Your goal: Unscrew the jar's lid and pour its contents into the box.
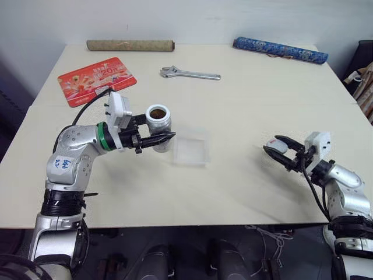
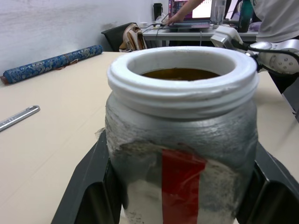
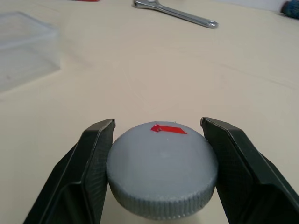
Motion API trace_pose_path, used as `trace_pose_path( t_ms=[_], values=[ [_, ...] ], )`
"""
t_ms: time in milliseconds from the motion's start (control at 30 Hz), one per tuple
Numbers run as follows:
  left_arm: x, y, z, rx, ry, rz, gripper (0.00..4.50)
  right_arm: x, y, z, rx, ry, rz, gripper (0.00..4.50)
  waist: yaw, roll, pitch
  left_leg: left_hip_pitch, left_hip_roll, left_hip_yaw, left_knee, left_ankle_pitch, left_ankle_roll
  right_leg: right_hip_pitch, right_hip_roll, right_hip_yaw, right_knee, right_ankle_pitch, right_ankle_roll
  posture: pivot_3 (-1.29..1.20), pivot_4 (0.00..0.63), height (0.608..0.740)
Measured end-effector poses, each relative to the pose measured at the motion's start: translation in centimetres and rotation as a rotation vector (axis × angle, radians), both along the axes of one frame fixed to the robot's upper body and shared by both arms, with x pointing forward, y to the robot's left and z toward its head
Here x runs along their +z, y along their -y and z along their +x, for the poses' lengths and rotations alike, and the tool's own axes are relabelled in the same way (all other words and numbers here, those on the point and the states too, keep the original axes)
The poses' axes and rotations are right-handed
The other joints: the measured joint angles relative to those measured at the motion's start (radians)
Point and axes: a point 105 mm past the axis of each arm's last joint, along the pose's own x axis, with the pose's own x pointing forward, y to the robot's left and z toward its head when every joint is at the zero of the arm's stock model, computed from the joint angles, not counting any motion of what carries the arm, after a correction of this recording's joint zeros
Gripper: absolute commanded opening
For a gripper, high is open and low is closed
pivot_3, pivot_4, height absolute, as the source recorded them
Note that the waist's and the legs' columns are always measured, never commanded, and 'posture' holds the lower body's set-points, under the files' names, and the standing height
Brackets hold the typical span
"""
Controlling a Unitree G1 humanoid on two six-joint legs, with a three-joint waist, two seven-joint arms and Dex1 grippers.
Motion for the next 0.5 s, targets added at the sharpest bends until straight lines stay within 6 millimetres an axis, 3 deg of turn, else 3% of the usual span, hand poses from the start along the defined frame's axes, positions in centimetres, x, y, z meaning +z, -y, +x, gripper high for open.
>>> trace_pose_path(
  t_ms=[33, 133, 233, 367, 500],
  values=[
    [0.1, 0.0, 0.2, 0.001, 0.001, 0.000, 2.37, -0.6, 0.5, 0.0, -0.030, -0.012, 0.009, 2.53, 0.000, 0.000, 0.000, 0.000, 0.000, 0.000, 0.000, 0.000, 0.000, 0.000, 0.000, 0.000, 0.000, 0.000, 0.000, 0.00, 0.150, 0.740],
    [0.4, -0.1, 0.5, 0.002, 0.002, 0.000, 2.37, -1.4, 1.5, 0.0, -0.081, -0.032, 0.037, 3.54, 0.000, 0.001, 0.001, 0.000, 0.000, 0.000, 0.000, 0.001, 0.000, 0.000, 0.000, 0.001, 0.000, 0.000, 0.000, 0.00, 0.150, 0.740],
    [0.6, 0.0, 0.7, 0.000, 0.000, -0.001, 2.37, -0.8, 1.8, -0.4, -0.081, -0.009, 0.061, 4.47, 0.002, 0.001, 0.001, 0.000, 0.001, -0.001, 0.000, 0.001, 0.000, 0.000, 0.000, 0.001, 0.001, 0.000, 0.000, 0.00, 0.150, 0.740],
    [1.3, -0.6, 1.7, 0.032, 0.003, 0.002, 2.37, 1.0, 1.3, -1.7, -0.028, 0.031, 0.064, 4.47, 0.006, 0.002, 0.001, 0.000, 0.000, -0.001, 0.001, 0.001, 0.000, 0.000, -0.001, 0.001, 0.001, 0.000, 0.000, 0.00, 0.150, 0.740],
    [2.5, -1.6, 3.9, 0.154, 0.049, 0.136, 2.37, 5.0, -1.0, -4.2, 0.129, 0.067, 0.018, 4.47, 0.010, 0.003, 0.002, 0.000, 0.000, -0.002, 0.001, 0.001, 0.000, 0.001, -0.001, 0.000, 0.001, 0.000, 0.000, 0.00, 0.150, 0.740]
  ],
)
